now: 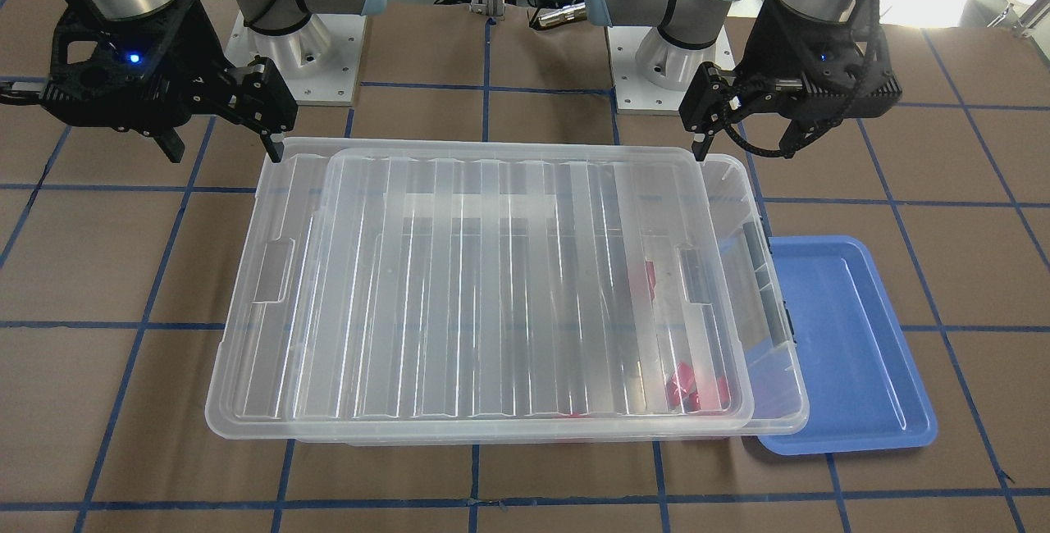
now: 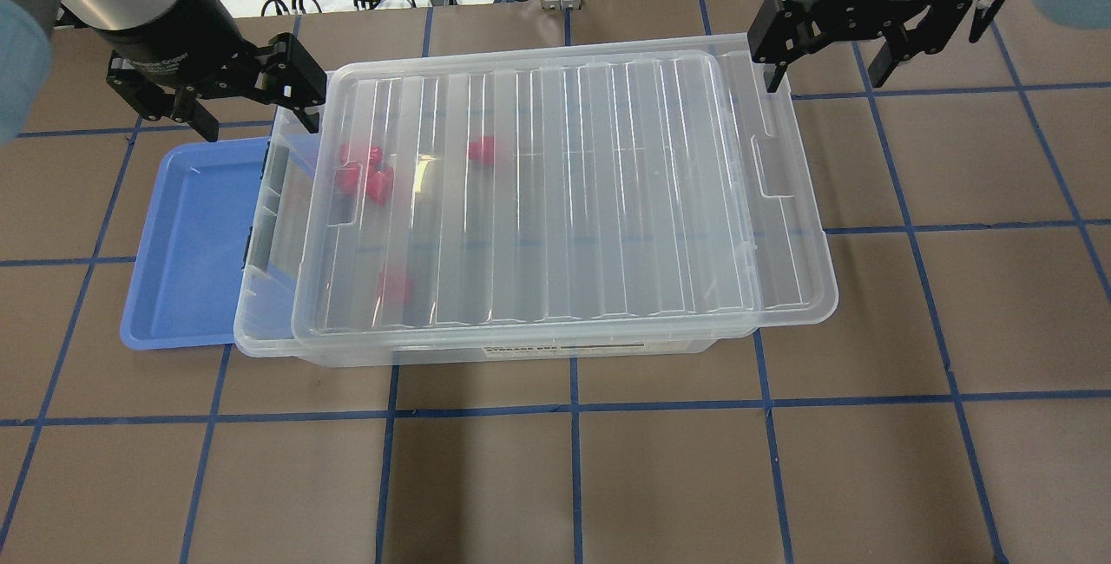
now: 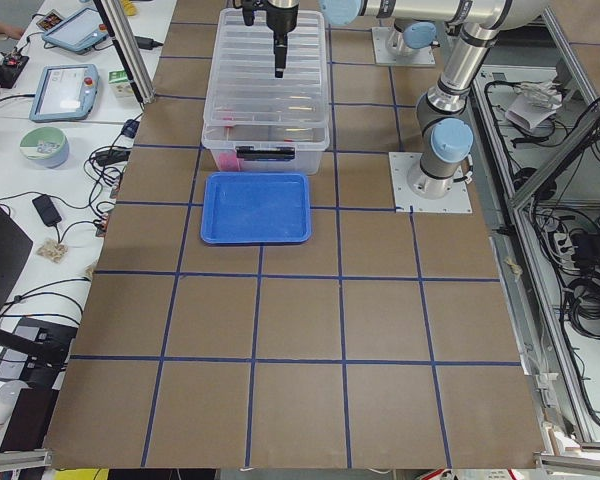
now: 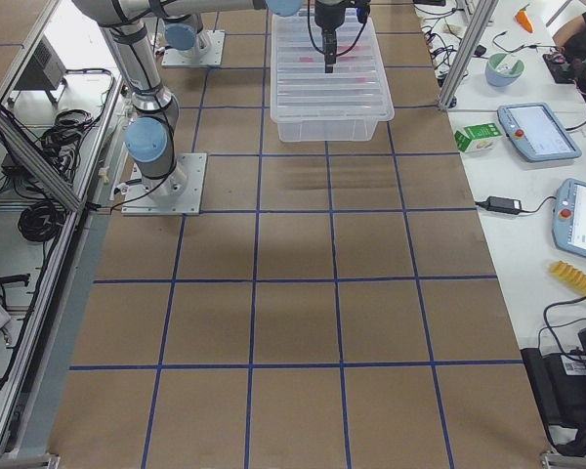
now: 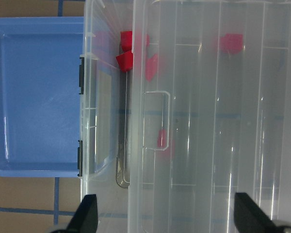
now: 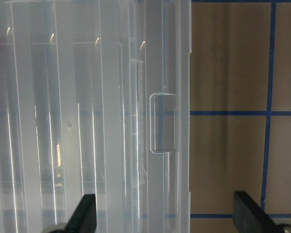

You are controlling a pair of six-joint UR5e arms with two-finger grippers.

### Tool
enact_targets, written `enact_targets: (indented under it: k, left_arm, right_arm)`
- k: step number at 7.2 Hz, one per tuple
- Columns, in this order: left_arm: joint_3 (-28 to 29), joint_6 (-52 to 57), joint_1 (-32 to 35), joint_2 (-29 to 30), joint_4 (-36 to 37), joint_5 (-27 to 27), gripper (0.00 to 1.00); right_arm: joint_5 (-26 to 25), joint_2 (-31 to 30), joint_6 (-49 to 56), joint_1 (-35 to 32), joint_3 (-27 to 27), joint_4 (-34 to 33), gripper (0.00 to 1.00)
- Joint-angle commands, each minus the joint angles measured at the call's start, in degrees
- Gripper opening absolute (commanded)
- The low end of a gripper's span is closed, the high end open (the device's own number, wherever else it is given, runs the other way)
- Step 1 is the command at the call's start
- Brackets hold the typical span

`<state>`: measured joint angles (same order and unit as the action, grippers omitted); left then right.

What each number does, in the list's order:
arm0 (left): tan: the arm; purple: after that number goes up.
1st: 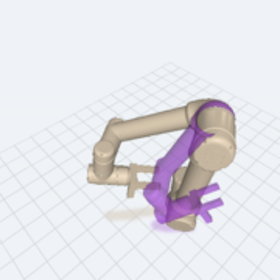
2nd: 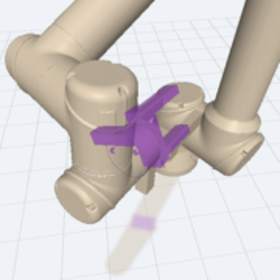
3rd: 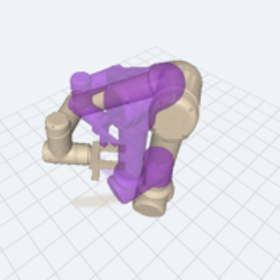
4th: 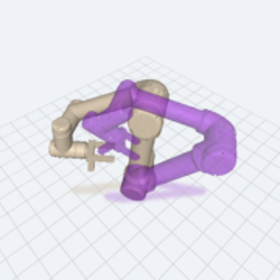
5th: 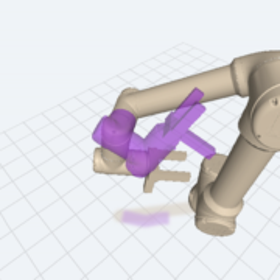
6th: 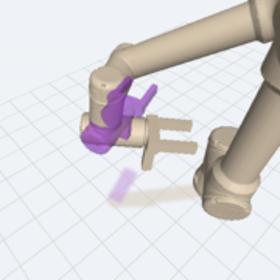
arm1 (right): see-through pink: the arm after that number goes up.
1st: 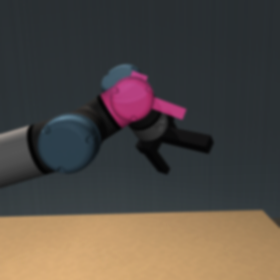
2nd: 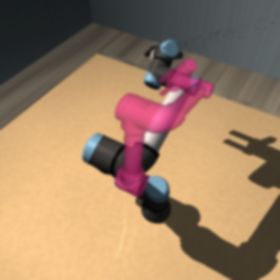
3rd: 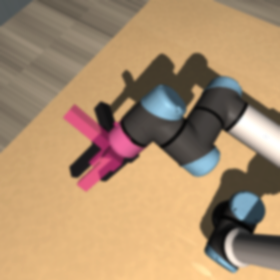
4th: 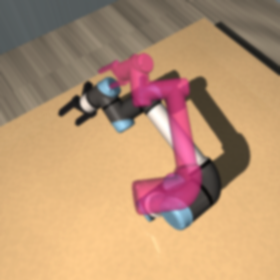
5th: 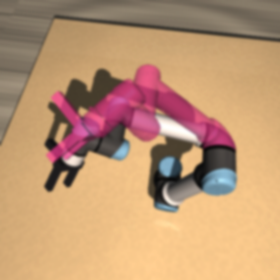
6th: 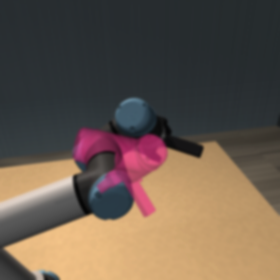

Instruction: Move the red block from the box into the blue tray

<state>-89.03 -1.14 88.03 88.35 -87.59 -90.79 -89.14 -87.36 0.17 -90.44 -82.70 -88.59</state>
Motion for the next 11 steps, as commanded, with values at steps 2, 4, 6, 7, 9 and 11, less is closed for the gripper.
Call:
enact_targets:
  k: [2,4,6,7,9,11]
  left_arm:
    - [0.0,-0.1,0.1,0.1,0.0,0.0,1.00]
    - [0.0,-0.1,0.0,0.0,0.1,0.1,1.00]
    - [0.0,0.0,0.1,0.0,0.1,0.1,1.00]
    - [0.0,-0.1,0.1,0.0,0.1,0.1,1.00]
    - [0.0,0.0,0.1,-0.1,0.1,0.1,1.00]
    - [-0.1,0.0,0.1,-0.1,0.1,0.1,1.00]
  right_arm:
    - [0.0,0.0,0.0,0.0,0.0,0.0,1.00]
    - [-0.2,0.1,1.0,0.3,0.1,-0.3,1.00]
    - [-0.9,1.1,5.7,4.4,0.0,-2.1,1.00]
    - [-0.2,1.7,5.5,7.2,-0.6,-1.7,1.00]
    - [2.0,6.5,5.6,7.2,-10.4,-15.6,1.00]
    - [2.0,8.3,6.9,7.2,-16.4,-22.3,1.00]
